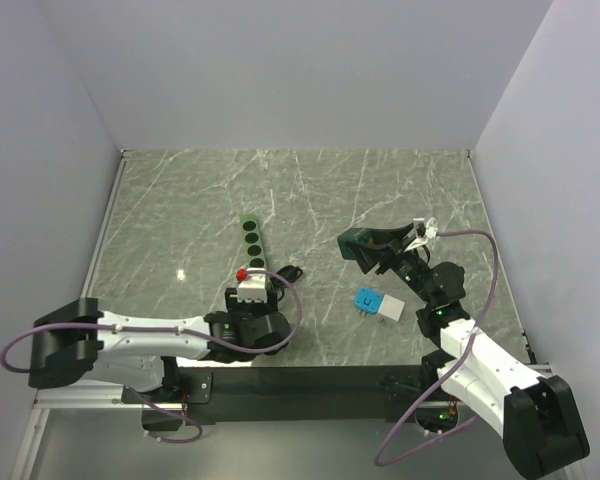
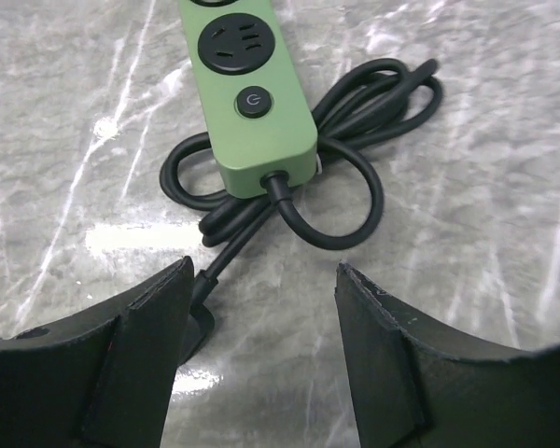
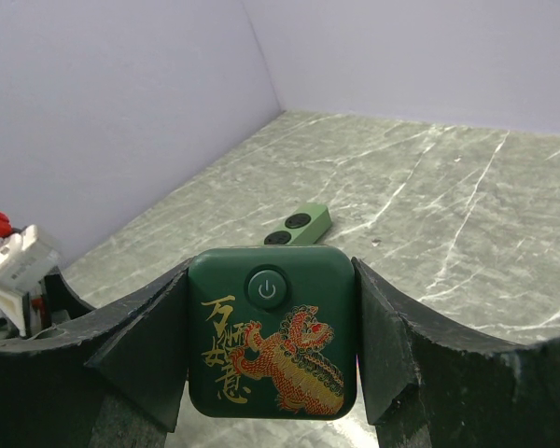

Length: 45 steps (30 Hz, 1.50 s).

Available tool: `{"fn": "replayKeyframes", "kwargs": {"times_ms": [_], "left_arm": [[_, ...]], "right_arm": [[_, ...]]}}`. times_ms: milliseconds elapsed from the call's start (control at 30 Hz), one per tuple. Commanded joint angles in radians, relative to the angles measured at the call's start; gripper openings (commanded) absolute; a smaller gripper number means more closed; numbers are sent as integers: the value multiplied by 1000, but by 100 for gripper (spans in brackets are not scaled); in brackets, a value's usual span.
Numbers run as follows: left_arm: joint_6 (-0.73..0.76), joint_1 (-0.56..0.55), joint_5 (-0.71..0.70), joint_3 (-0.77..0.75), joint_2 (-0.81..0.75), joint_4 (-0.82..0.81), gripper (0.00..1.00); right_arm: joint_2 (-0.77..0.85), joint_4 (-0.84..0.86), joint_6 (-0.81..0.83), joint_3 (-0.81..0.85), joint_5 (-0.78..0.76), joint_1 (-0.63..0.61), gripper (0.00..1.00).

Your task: Insert the plug

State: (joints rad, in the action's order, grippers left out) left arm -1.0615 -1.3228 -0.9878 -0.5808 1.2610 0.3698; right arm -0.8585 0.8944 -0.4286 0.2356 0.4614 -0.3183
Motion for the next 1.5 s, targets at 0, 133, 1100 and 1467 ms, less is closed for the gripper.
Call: {"fn": "replayKeyframes", "kwargs": {"times_ms": [0,133,1100,1467], "left_arm": [[86,-3,37,33,-80,-114,68],[3,-3,12,10,-46,6,68],[-8,128,31,25,156,-135,66],[54,145,122,-47,322,-204,41]], "right_arm": [[38,44,8,33,-6,-8,0],[50,41,7,33,-4,-11,0],[88,18,19,30,0,-19,0],[87,12,28,30,-13,-22,0]]}}
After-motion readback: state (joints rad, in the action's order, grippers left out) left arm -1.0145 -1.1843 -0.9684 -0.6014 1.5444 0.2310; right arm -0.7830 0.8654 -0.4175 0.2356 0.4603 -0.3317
